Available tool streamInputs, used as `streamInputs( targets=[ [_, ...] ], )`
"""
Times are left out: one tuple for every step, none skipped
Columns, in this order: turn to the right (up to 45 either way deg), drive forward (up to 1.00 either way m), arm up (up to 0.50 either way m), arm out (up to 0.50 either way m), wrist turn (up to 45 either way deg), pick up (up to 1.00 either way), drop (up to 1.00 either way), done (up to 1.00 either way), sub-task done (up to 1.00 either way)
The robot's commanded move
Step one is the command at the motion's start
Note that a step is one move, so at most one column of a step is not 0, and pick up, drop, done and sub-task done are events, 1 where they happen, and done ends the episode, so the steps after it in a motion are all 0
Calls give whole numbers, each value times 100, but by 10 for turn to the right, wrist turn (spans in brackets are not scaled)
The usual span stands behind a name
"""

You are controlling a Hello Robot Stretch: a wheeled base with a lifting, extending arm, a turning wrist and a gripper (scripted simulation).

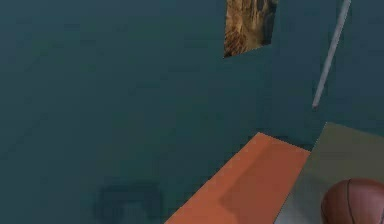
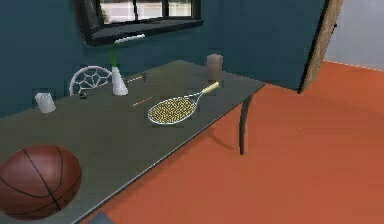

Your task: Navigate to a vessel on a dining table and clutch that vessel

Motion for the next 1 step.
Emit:
streamInputs(
  targets=[
    [0,55,0,0,0,0,0,0,0]
  ],
)
